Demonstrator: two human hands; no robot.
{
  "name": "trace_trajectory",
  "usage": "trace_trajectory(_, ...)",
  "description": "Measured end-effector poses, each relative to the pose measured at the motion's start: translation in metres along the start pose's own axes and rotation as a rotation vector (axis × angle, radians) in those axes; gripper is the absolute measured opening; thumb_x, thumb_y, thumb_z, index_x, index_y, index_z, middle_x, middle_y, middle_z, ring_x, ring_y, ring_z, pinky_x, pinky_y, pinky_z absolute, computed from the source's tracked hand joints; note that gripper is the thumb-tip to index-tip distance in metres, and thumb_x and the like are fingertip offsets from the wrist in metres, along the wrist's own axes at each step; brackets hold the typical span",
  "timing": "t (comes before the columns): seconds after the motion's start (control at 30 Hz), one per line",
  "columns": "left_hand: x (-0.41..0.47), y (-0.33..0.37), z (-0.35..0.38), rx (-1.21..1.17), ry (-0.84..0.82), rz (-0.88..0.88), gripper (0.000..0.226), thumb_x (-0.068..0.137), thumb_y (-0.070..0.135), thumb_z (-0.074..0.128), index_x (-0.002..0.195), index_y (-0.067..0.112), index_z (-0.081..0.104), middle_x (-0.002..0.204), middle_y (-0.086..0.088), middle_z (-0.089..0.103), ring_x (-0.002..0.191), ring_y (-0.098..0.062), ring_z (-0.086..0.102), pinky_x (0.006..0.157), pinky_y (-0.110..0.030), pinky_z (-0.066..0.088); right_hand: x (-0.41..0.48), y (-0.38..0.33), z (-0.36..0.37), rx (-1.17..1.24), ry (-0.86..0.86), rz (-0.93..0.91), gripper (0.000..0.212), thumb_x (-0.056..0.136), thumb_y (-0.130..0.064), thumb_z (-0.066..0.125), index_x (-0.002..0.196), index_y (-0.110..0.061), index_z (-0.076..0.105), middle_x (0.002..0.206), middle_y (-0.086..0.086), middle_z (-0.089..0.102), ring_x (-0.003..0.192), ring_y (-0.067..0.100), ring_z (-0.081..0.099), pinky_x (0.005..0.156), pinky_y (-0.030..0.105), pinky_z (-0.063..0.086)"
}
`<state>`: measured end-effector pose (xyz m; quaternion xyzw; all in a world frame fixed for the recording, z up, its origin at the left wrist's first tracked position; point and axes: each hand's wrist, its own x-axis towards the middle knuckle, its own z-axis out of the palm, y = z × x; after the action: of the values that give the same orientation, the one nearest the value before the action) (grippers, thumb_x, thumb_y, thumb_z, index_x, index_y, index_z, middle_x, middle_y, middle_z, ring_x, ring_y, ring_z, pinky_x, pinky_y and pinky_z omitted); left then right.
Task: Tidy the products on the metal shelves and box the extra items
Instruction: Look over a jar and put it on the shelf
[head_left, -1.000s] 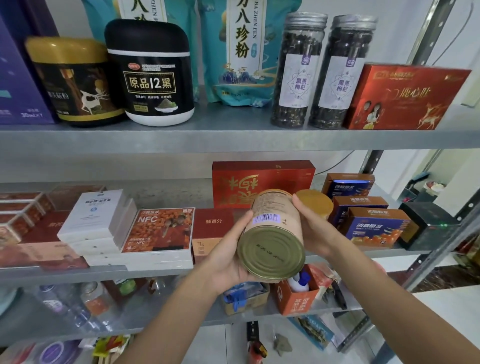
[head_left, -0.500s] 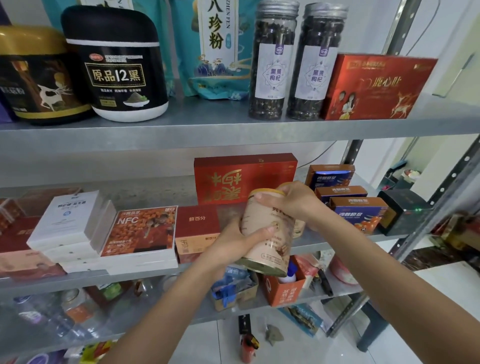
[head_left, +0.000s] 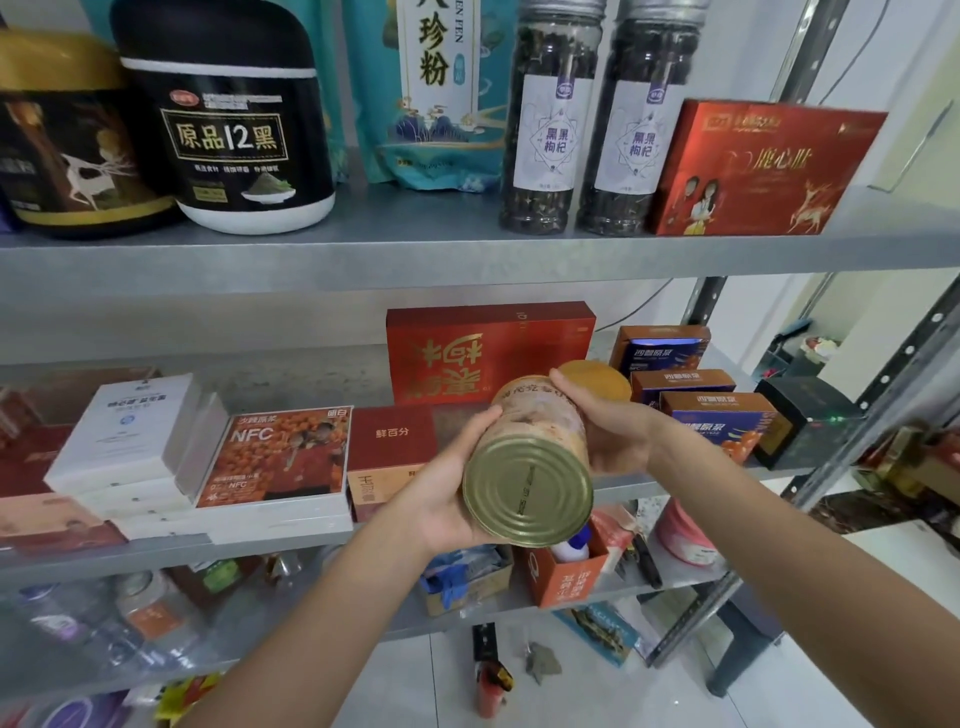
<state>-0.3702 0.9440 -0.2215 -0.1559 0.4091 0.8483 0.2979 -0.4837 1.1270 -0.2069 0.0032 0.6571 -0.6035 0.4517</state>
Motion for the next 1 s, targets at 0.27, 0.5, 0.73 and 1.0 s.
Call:
trace_trajectory(0.27,0.008,0.008,-0.021,0.466,0.035,0.338,0.052,0.085,0.044,0.057,0.13,0.018,0.056,0.121,-0.008,0.069,0.115,-0.023,0.064,0.1,-0.04,0.05,0.004,-0.012,0.014,-0.062,0.068,-0.382,0.04,0.072,-0.04,0.071,0.102,-0.013,0.069,0.097,0.006,0.076,0.091,0.018,0.072,0.07,0.024,0.057)
trace_trajectory(0.5,0.031,0.032,-0.097,1.714,0.886,0.687,0.059,0.103,0.044,0.035,0.155,0.019,0.022,0.161,-0.005,0.023,0.148,-0.023,0.022,0.119,-0.036,0.02,0.034,-0.012,0.026,-0.662,0.475,-0.789,0.055,0.071,-0.026,0.084,0.122,-0.027,0.064,0.125,-0.005,0.048,0.109,0.002,0.047,0.084,0.002,0.04)
trace_trajectory(0.73,0.048,0.029,-0.124,2.013,0.911,0.446,0.062,0.102,0.052,0.01,0.157,0.024,0.004,0.164,-0.007,0.005,0.152,-0.02,0.001,0.12,-0.036,-0.005,0.092,0.028,0.028,-0.767,0.41,-0.804,0.093,0.063,-0.019,0.091,0.139,-0.024,0.039,0.141,-0.004,0.018,0.117,-0.008,0.025,0.101,-0.001,0.022)
trace_trajectory(1.0,0.047,0.031,-0.125,2.028,0.896,0.47,0.061,0.102,0.05,0.012,0.157,0.023,0.008,0.164,-0.009,0.009,0.151,-0.021,0.005,0.122,-0.038,-0.001,0.111,0.022,0.017,-0.856,0.245,-0.708,0.104,0.064,-0.041,0.088,0.138,-0.056,0.017,0.143,-0.019,0.022,0.128,-0.004,0.028,0.105,0.021,0.029)
